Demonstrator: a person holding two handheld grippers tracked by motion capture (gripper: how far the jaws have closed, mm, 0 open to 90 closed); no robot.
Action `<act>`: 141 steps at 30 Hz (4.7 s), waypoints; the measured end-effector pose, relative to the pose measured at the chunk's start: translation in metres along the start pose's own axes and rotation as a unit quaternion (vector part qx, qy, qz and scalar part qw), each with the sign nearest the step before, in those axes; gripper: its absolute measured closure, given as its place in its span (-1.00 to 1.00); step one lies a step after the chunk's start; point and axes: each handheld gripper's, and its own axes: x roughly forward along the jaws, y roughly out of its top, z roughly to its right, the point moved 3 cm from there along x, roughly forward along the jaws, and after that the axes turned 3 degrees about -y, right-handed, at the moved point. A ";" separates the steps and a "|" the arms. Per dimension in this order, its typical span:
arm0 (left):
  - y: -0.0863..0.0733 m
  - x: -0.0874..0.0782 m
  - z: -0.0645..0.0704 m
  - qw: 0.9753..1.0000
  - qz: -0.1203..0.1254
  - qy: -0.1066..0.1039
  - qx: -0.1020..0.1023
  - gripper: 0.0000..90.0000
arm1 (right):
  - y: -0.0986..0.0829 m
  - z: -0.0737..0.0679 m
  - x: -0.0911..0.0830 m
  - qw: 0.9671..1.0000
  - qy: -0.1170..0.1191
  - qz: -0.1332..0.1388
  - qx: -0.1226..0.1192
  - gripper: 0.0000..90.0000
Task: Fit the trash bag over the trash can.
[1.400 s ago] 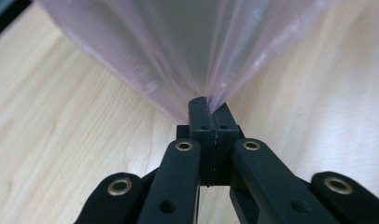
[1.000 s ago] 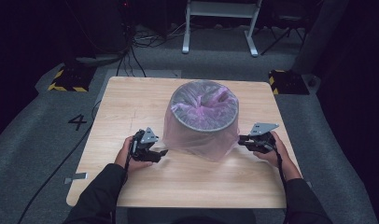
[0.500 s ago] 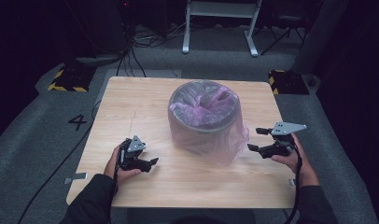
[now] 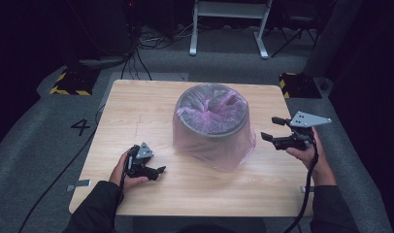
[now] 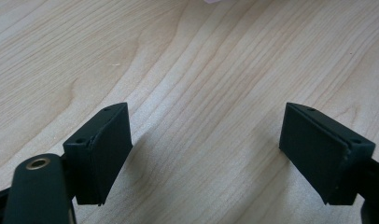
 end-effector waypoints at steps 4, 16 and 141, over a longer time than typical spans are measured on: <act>-0.001 0.002 0.000 1.000 0.001 0.001 -0.002 -0.63 | 0.026 -0.001 0.005 1.000 -0.006 0.020 -0.007 -0.46; -0.001 0.003 -0.002 1.000 -0.004 -0.005 -0.014 -0.69 | 0.082 -0.012 0.040 0.999 -0.005 0.017 -0.040 -0.38; -0.001 0.003 -0.003 1.000 -0.005 -0.004 -0.014 -0.71 | 0.020 -0.028 0.024 0.997 -0.019 -0.064 -0.028 -0.54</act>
